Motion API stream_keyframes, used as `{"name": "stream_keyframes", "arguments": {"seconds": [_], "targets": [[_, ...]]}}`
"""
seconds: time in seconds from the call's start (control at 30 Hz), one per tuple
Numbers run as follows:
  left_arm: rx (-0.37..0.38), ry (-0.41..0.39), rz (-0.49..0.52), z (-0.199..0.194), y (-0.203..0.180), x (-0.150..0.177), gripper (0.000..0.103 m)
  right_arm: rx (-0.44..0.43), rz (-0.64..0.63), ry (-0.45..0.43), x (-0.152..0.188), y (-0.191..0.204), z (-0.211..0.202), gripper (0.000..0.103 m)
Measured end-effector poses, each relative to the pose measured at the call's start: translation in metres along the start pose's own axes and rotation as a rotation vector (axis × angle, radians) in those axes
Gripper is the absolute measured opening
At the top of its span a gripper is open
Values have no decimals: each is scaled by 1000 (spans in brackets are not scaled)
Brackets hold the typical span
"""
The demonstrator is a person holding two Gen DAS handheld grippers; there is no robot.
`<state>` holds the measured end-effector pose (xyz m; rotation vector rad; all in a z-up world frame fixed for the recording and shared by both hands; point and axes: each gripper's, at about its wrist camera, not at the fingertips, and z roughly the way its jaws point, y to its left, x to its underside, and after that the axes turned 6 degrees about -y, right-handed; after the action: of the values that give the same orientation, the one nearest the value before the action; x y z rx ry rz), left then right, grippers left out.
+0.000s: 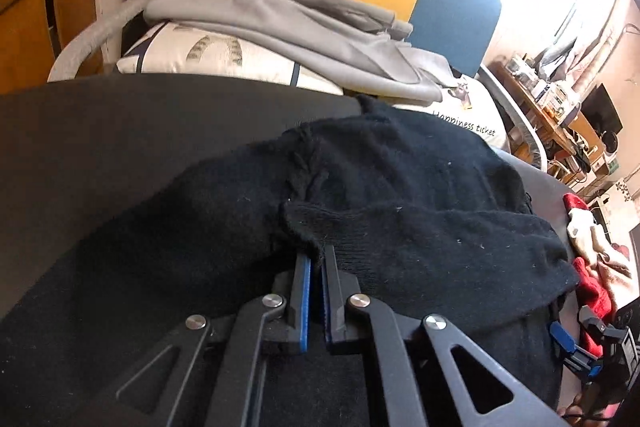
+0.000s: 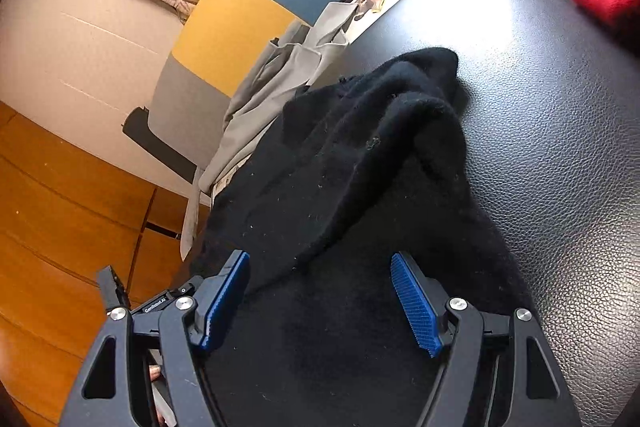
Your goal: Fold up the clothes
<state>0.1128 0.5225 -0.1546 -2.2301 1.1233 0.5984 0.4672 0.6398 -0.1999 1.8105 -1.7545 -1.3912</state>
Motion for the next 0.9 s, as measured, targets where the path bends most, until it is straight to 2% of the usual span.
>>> {"name": "stream_keyframes", "arguments": {"seconds": [0.27, 0.33, 0.53, 0.63, 0.8, 0.9], "targets": [[9, -76, -91, -34, 37, -15, 3, -50, 78, -38, -4, -7, -13, 74], [10, -89, -116, -41, 49, -18, 3, -82, 127, -55, -6, -12, -18, 74], [-17, -42, -138, -33, 73, -10, 3, -204, 360, -92, -11, -36, -18, 74], [19, -23, -160, -31, 79, -2, 3, -202, 393, -101, -16, -37, -13, 74], [29, -26, -213, -35, 90, 0, 3, -159, 425, -154, -21, -41, -9, 73], [20, -38, -221, -39, 95, -1, 3, -147, 401, -208, -19, -41, -24, 72]]}}
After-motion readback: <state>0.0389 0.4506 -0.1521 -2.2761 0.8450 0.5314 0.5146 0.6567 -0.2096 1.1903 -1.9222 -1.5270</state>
